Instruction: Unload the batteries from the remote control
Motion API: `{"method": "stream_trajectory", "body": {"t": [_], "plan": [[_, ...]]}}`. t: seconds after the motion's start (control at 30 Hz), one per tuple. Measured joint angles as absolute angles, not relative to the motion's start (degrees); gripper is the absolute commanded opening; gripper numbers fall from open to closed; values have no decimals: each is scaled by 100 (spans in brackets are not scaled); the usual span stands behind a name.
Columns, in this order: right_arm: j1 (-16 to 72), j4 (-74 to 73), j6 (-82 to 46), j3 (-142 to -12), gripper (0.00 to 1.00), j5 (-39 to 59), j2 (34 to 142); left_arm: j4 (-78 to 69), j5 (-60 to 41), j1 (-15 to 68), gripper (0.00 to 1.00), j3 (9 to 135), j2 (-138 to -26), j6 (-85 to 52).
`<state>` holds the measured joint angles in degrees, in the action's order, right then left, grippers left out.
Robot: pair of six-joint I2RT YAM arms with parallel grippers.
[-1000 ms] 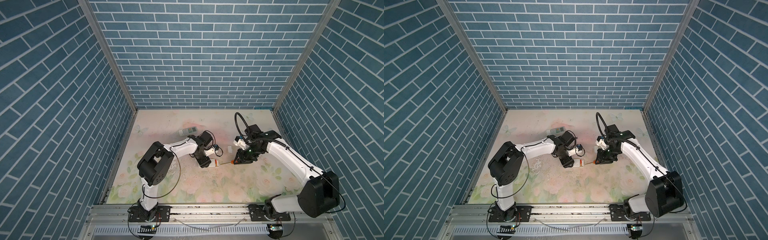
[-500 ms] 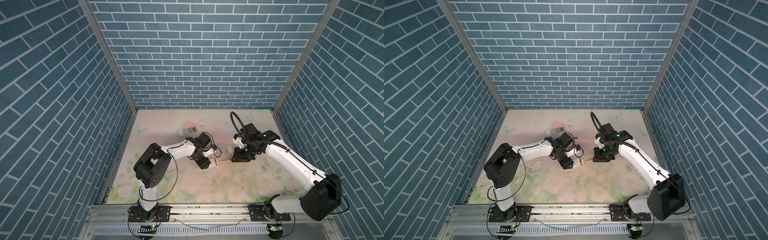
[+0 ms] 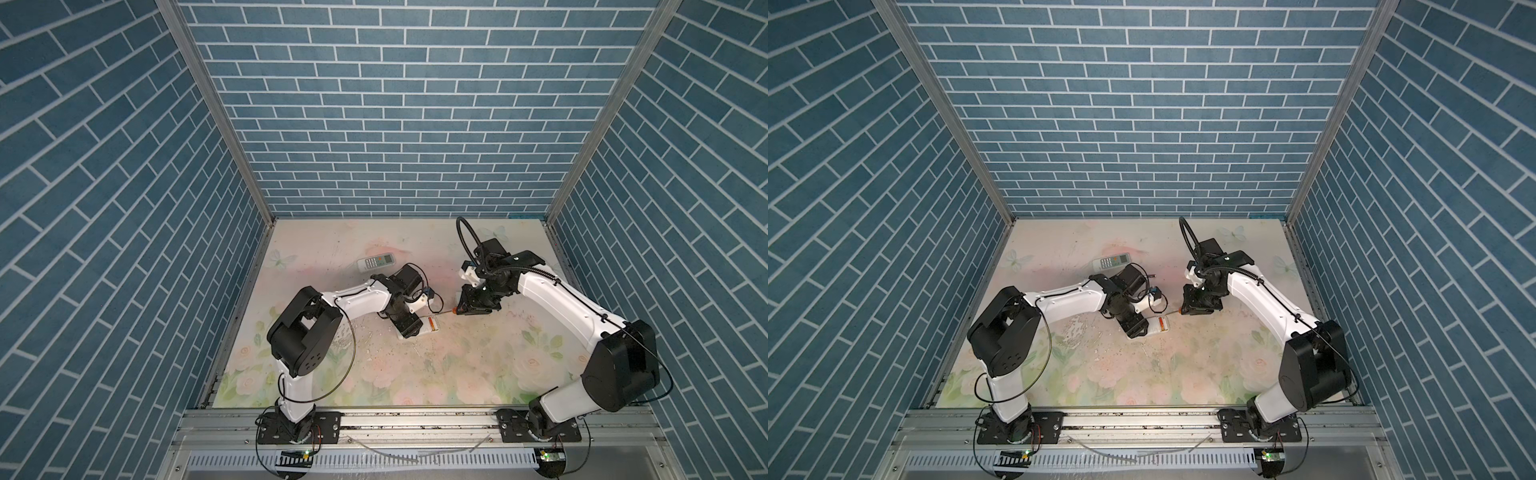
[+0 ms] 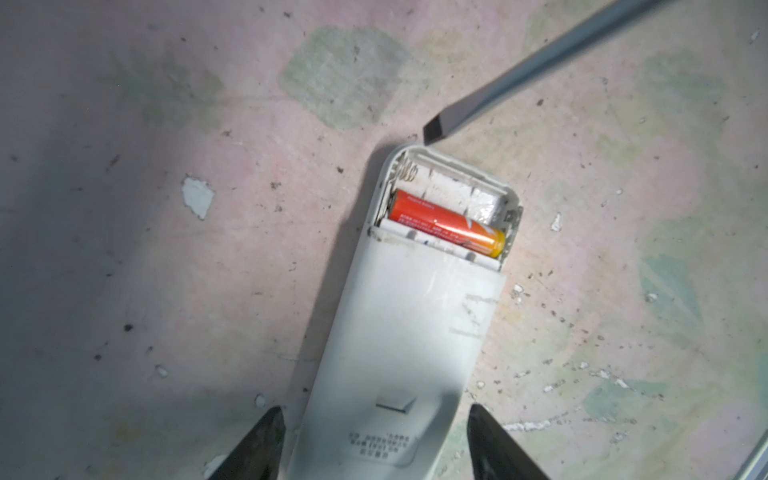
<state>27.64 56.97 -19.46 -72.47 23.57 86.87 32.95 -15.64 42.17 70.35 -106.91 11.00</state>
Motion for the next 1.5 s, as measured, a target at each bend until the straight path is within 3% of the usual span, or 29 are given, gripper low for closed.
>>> {"method": "stream_trajectory", "body": {"t": [0.17, 0.4, 0.67, 1.17, 1.5], "plan": [[2689, 5743, -1841, -7253, 0, 2355, 8652, 3577, -1273, 4217, 79, 7098, -10315, 624], [2578, 5793, -1747, -7255, 0, 2320, 8527, 3747, -694, 4388, 73, 6912, -9190, -744], [2449, 5780, -1747, -7288, 0, 2235, 8405, 3347, -152, 5697, 43, 5887, -8696, -2534], [2268, 5795, -1747, -7437, 0, 2200, 8097, 2176, 82, 5946, 40, 5629, -9856, -3559], [2252, 5802, -1750, -7441, 0, 2200, 8036, 1874, 156, 5570, 44, 5531, -9922, -3667]]}}
